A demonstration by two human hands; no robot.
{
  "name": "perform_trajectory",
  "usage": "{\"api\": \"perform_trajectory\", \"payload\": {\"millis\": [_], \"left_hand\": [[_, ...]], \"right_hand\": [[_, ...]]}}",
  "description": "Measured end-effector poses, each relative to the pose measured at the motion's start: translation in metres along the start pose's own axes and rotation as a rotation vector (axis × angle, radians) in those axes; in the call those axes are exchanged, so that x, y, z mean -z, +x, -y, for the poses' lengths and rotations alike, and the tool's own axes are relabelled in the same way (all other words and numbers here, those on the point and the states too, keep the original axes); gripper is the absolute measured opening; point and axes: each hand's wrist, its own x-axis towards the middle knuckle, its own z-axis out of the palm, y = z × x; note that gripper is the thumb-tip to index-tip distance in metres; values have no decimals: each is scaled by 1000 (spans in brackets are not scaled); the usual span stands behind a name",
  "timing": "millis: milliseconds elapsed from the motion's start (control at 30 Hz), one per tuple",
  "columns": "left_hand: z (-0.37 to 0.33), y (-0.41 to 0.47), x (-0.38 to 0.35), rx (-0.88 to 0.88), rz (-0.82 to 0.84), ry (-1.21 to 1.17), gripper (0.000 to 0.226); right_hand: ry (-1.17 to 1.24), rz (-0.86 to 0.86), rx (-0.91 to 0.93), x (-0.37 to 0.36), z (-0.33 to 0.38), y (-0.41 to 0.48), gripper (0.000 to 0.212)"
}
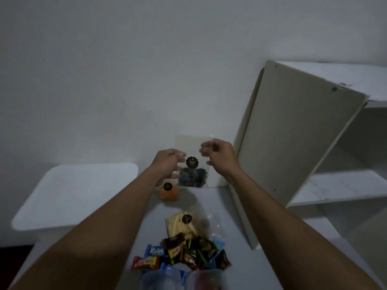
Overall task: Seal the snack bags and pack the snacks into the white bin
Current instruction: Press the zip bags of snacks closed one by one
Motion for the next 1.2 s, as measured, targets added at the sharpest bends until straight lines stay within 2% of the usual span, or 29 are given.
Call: {"api": "perform_trajectory", "payload": {"millis": [67,167,267,400,667,733,867,967,1033,1133,1200], "left_hand": [[12,15,-8,-2,-40,-21,17],[32,47,-22,-5,-115,-37,13],[57,81,-38,-6,-228,-8,13],[97,114,-63,85,-334,14,18],[161,165,-95,131,-372,-25,8],[171,174,-97,128,-385,-33,13],[179,175,-97,136,-360,-38,11],[177,172,-94,140,-308,13,38],[177,166,-92,184,-282,64,47],[178,150,-88,189,-226,241,39],[176,136,-90,130,-58,405,29]], "right_hand": [[-5,-12,-29,-3,-23,11,9],[-111,41,-131,-11,-63,29,18],[-126,91,-241,-21,-108,49,6],[-147,38,-291,-32,-158,71,6],[-266,-48,-365,-54,-229,98,13],[-253,-41,-389,-60,-239,103,11],[-253,-28,-428,-63,-246,104,15],[-254,-15,-434,-59,-241,102,33],[-264,-3,-435,-54,-236,98,44],[-298,38,-433,-43,-226,83,58],[-371,93,-421,-35,-220,67,60]]}}
